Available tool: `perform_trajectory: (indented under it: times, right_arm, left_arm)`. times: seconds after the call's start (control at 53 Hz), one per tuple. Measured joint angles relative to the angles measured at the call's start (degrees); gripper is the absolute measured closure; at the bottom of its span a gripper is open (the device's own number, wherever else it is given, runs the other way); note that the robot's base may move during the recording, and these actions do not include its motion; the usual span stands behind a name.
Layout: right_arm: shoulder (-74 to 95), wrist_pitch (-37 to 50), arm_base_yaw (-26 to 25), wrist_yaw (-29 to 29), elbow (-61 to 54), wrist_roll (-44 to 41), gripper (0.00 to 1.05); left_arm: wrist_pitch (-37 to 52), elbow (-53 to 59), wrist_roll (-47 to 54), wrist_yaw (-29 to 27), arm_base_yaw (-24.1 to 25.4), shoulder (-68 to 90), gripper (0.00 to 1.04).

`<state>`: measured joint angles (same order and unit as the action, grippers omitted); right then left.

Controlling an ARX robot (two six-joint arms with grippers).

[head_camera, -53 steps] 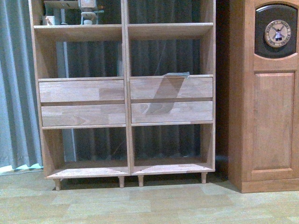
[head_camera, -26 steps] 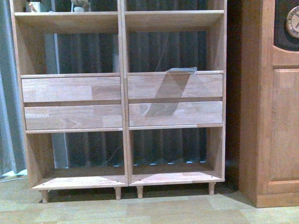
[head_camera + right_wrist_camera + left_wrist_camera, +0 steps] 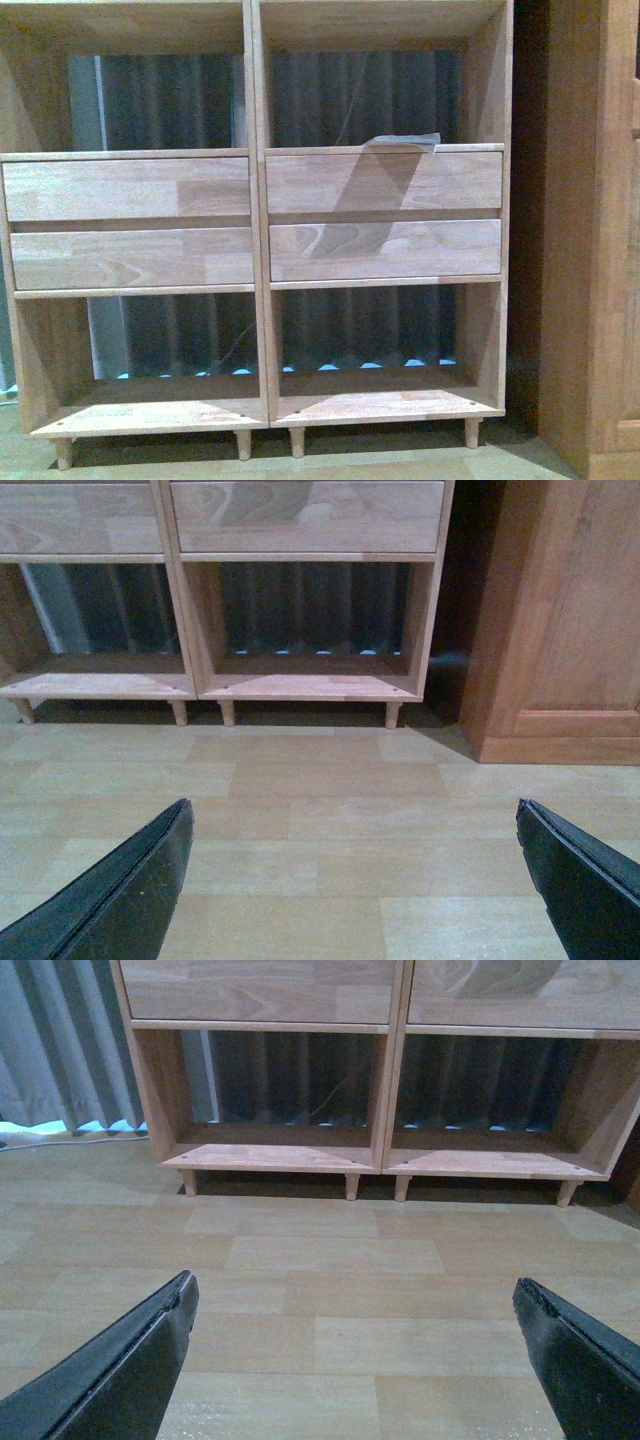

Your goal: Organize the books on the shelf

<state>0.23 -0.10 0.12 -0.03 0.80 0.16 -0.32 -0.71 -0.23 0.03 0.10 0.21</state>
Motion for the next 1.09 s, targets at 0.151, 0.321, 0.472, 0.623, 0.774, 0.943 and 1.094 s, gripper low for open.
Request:
perform_trajectory:
  times: [0.151, 0.321, 0.472, 0.623, 0.774, 0.943, 1.094]
  right_arm:
    - [0.0, 0.0, 0.0, 0.0, 0.0, 0.0, 0.07]
    - [0.0, 0.0, 0.0, 0.0, 0.0, 0.0, 0.07]
    - [0.0, 0.0, 0.0, 0.0, 0.0, 0.0, 0.07]
    - [0.0, 0.0, 0.0, 0.0, 0.0, 0.0, 0.07]
    - [0.0, 0.0, 0.0, 0.0, 0.0, 0.0, 0.07]
    - [0.0, 0.0, 0.0, 0.0, 0.0, 0.0, 0.07]
    - [0.0, 0.0, 0.0, 0.0, 0.0, 0.0, 0.07]
  left_arm:
    - [0.0, 0.0, 0.0, 0.0, 0.0, 0.0, 0.07]
    - [0.0, 0.0, 0.0, 0.0, 0.0, 0.0, 0.07]
    - [0.0, 0.0, 0.0, 0.0, 0.0, 0.0, 0.07]
    - [0.0, 0.0, 0.0, 0.0, 0.0, 0.0, 0.07]
    - [0.0, 0.0, 0.0, 0.0, 0.0, 0.0, 0.07]
    - [0.0, 0.0, 0.0, 0.0, 0.0, 0.0, 0.07]
    - [0.0, 0.0, 0.0, 0.0, 0.0, -0.1, 0.07]
